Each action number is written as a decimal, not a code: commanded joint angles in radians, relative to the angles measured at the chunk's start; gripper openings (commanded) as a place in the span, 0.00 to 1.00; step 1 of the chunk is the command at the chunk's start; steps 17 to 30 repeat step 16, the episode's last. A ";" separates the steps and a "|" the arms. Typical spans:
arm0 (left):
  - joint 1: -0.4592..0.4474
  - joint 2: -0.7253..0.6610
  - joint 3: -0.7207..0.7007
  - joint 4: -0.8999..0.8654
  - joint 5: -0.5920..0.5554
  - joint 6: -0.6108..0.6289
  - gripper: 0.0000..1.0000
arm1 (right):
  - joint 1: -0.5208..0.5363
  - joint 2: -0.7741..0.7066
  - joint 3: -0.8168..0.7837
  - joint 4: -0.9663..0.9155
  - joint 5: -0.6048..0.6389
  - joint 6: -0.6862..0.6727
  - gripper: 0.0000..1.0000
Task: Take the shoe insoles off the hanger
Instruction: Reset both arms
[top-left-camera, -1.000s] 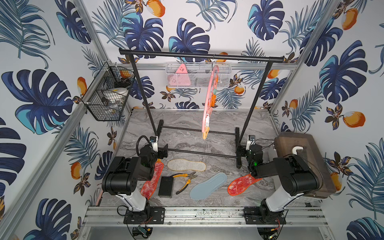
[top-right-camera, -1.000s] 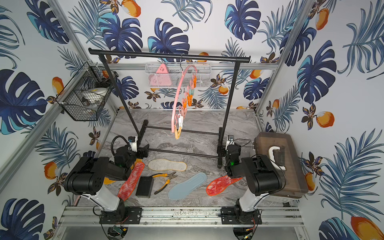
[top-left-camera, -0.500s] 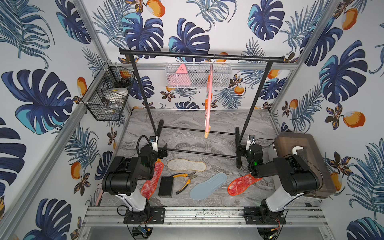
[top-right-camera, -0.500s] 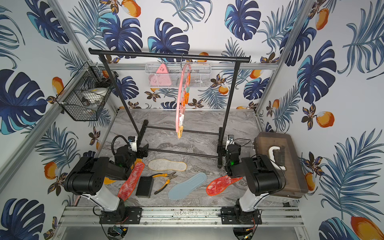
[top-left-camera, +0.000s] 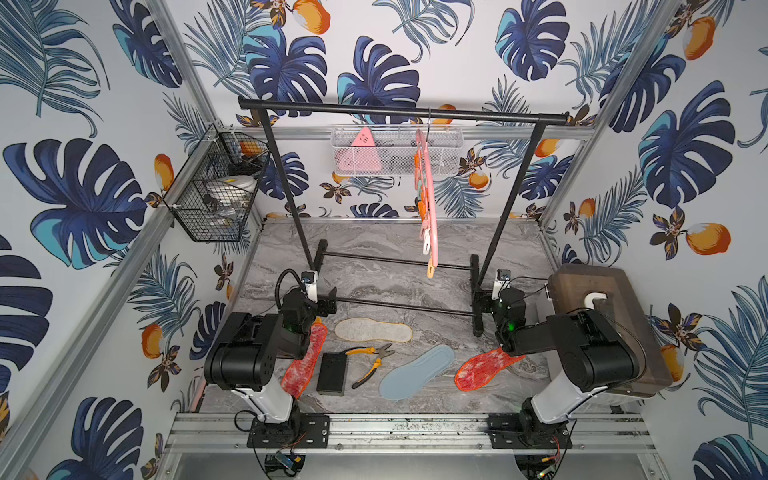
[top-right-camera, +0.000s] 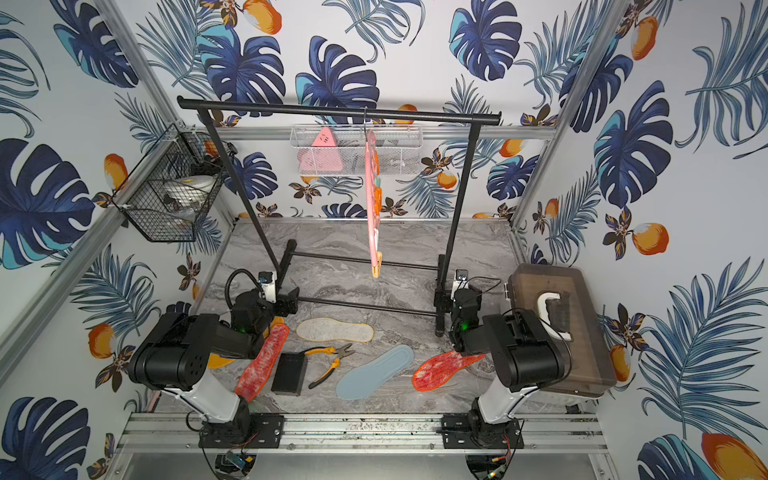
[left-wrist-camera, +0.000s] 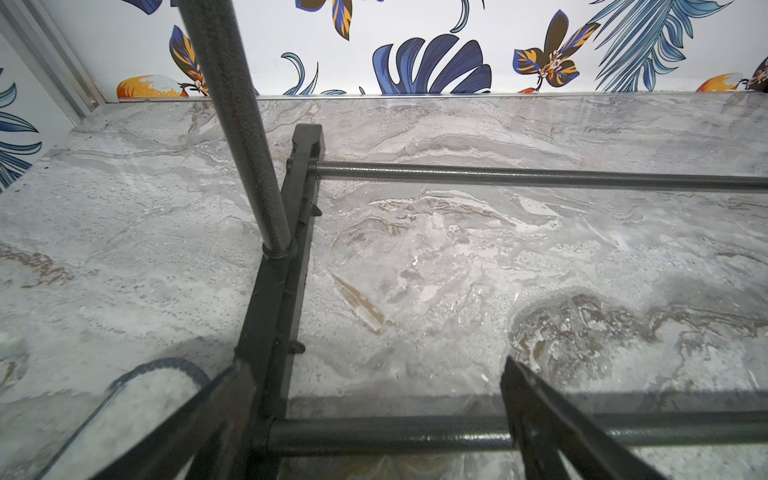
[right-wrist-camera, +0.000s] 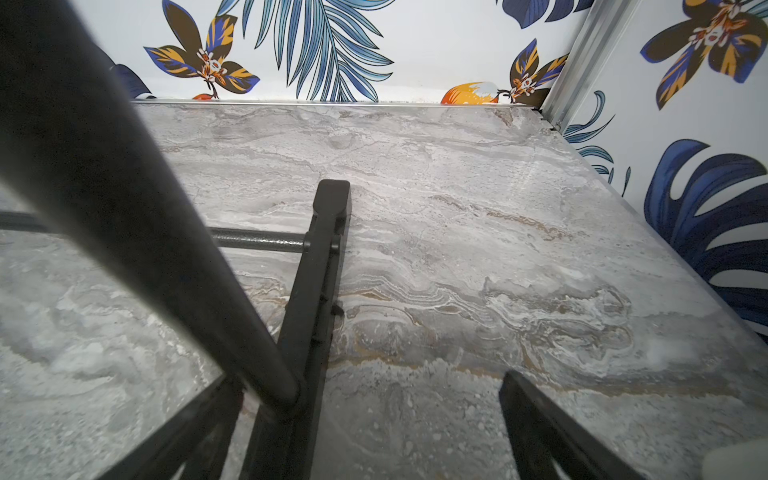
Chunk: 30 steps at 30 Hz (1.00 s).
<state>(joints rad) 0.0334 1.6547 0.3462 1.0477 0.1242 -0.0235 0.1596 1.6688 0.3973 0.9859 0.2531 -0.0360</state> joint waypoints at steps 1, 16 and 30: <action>-0.002 -0.003 0.008 0.007 -0.012 0.010 0.99 | -0.002 0.000 0.006 -0.010 0.016 0.011 1.00; -0.010 -0.004 0.014 -0.007 -0.034 0.024 0.99 | -0.002 -0.001 0.006 -0.013 0.014 0.013 1.00; -0.010 -0.004 0.014 -0.007 -0.034 0.024 0.99 | -0.002 -0.001 0.006 -0.013 0.014 0.013 1.00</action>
